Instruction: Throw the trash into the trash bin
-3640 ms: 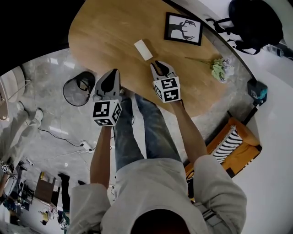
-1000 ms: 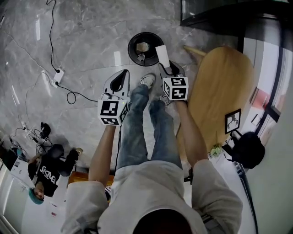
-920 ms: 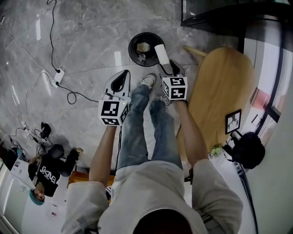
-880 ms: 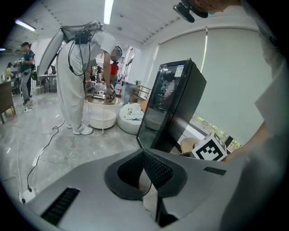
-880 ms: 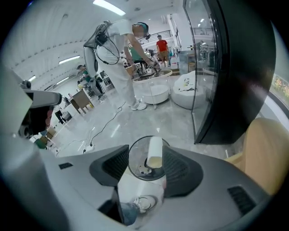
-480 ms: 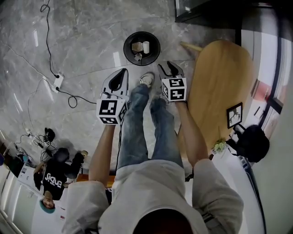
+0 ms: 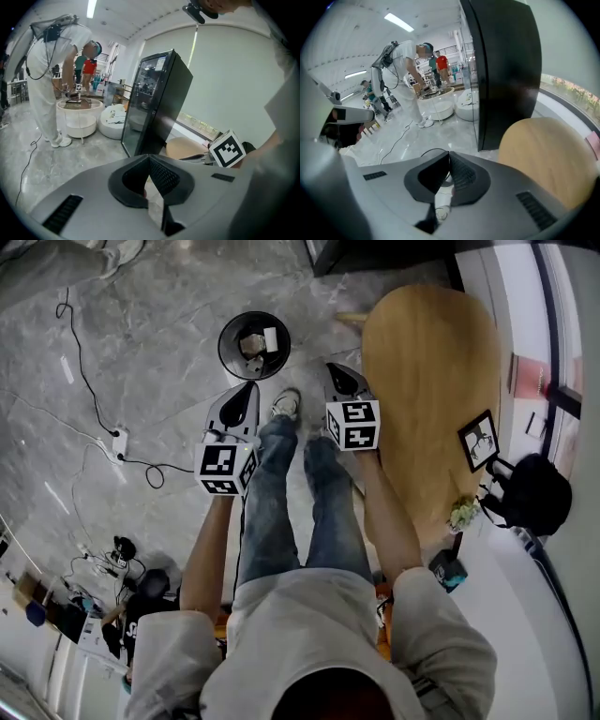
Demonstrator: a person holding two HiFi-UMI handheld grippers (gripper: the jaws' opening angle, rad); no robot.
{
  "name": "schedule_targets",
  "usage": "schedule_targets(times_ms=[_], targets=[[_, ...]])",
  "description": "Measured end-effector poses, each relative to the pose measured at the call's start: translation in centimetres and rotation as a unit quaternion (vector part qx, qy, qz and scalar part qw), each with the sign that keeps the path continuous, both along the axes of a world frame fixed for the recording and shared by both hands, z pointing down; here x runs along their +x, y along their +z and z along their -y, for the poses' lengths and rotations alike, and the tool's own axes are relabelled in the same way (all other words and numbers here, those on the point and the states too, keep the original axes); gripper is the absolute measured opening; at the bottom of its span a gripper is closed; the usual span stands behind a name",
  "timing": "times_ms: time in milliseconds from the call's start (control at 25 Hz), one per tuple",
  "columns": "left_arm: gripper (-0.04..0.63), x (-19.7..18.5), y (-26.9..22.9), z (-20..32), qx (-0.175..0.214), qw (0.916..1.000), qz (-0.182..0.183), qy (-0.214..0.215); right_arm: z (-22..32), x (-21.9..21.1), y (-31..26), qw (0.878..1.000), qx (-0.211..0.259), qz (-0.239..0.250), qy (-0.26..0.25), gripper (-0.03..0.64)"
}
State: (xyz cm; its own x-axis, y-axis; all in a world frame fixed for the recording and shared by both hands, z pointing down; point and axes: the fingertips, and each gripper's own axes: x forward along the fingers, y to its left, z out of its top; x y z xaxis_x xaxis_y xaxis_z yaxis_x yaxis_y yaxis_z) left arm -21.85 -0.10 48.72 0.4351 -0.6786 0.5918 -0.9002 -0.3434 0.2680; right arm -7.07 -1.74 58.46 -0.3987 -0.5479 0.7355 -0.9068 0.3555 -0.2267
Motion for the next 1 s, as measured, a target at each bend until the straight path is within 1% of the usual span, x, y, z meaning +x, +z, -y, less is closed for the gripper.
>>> schedule_targets(times_ms=[120, 240, 400, 560, 720, 880, 1000], targets=[[0.018, 3.2, -0.4, 0.3, 0.003, 0.9993, -0.004, 0.037, -1.1, 4.1, -1.2, 0.999, 0.009, -0.004, 0.050, 0.029], [0.017, 6.8, -1.1, 0.4, 0.008, 0.9971, -0.009, 0.075, -2.7, 9.0, -2.4, 0.993, 0.018, -0.009, 0.114, 0.029], [0.018, 11.7, -1.9, 0.5, 0.017, 0.9918, -0.015, 0.126, -5.6, 15.3, -3.9, 0.981, 0.027, -0.015, 0.191, 0.029], [0.018, 16.3, -2.7, 0.1, 0.024, 0.9847, -0.017, 0.172, -8.8, 20.6, -5.4, 0.967, 0.036, -0.025, 0.250, 0.029], [0.017, 20.1, -3.6, -0.5, 0.030, 0.9764, -0.018, 0.213, -12.0, 24.4, -6.4, 0.954, 0.039, -0.033, 0.297, 0.029], [0.017, 23.1, -4.8, -0.9, 0.039, 0.9717, -0.020, 0.232, -14.7, 27.4, -7.4, 0.943, 0.042, -0.039, 0.328, 0.029], [0.018, 24.5, -6.2, -0.7, 0.049, 0.9682, -0.022, 0.244, -15.7, 29.0, -8.9, 0.936, 0.052, -0.042, 0.345, 0.029]])
